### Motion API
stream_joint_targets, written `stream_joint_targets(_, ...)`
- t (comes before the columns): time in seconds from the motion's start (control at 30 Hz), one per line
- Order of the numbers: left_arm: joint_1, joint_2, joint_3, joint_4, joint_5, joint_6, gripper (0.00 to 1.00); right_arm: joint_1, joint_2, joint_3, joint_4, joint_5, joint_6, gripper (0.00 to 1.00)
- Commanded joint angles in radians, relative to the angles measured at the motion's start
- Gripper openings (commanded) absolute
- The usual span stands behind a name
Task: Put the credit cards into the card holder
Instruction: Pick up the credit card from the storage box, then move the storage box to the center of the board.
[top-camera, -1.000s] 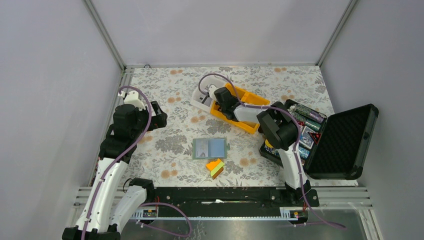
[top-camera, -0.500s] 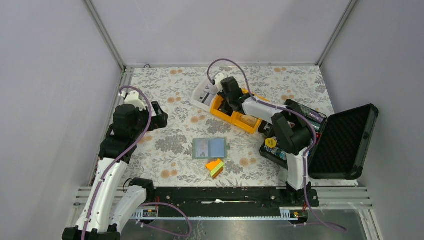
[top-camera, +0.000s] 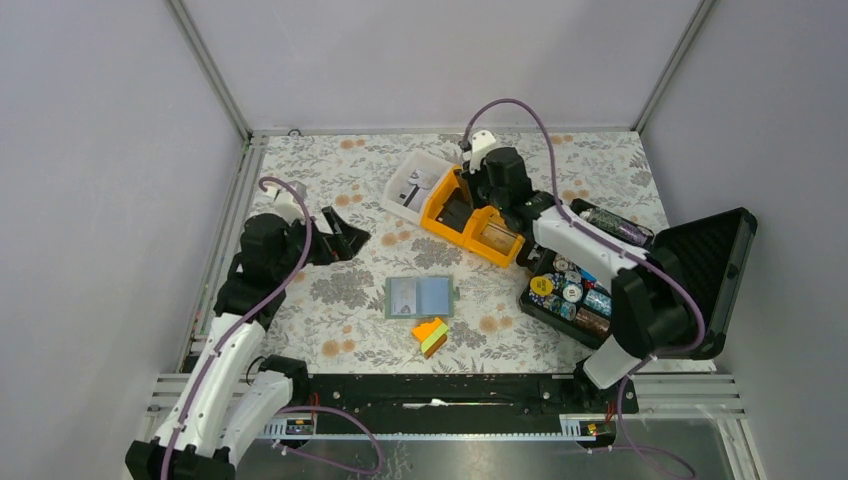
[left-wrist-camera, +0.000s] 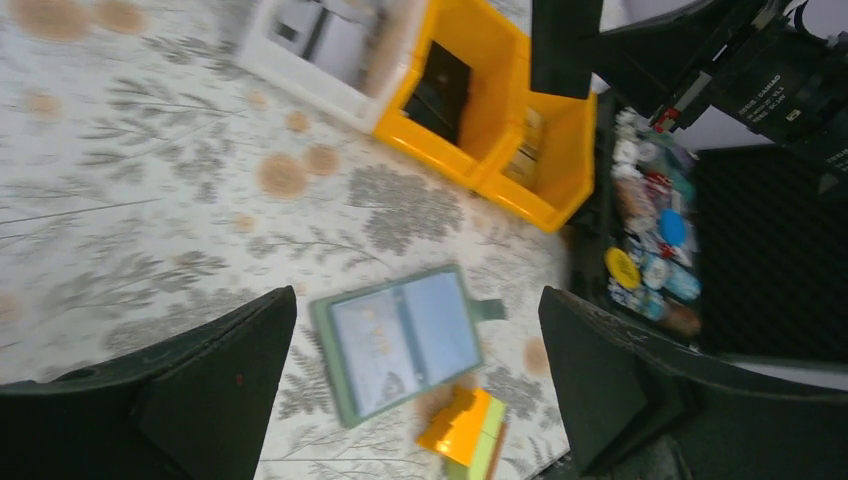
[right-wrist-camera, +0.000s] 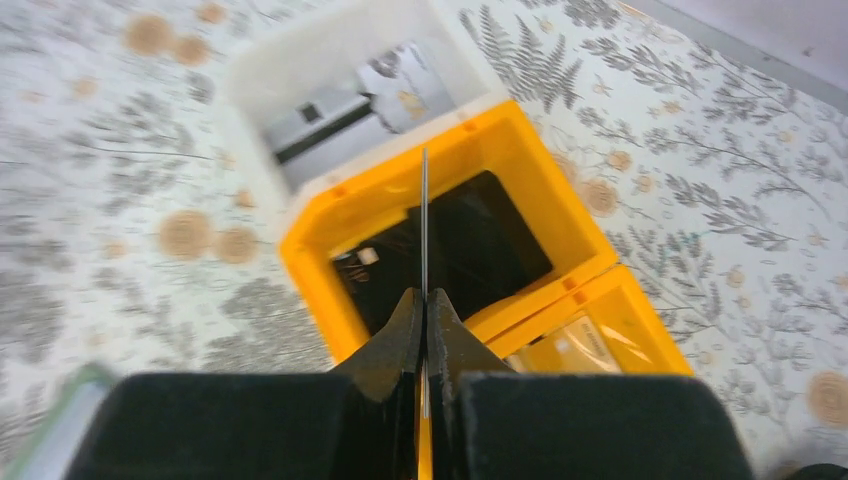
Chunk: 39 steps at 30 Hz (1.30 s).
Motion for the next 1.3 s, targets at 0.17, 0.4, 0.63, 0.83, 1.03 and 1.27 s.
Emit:
stream_joint_targets(0.17,-0.138,0.225,-0.039,0.651,0.190,-0.215,0.98,-0.019,-0.279,-0.180,0.147,-0.253,0.242,0.00)
stream_joint_targets(0.4,-0.210,0.657,0.194,0.636,-0.025,-0.019,0.96,-0.040,-0.339,-0.228,0.136,-0.039,0.277,0.00)
stream_joint_targets(0.63,-0.256,0.984,0.502,0.512,-0.145,0.124,0.94,-0.040,-0.436,-0.317,0.107,0.060,0.273,0.00)
stream_joint_targets(0.83,-0.289,1.194,0.709,0.368,-0.267,0.227,0.95,-0.040,-0.476,-0.375,0.101,0.045,0.277,0.00)
stream_joint_targets(1.03,-0.332,1.286,0.778,0.283,-0.309,0.276,0.88,-0.040,-0.489,-0.400,0.103,0.031,0.283,0.00)
stream_joint_targets(1.27,-0.375,1.280,0.752,0.278,-0.347,0.289,0.51,-0.040,-0.493,-0.417,0.101,0.025,0.300,0.00)
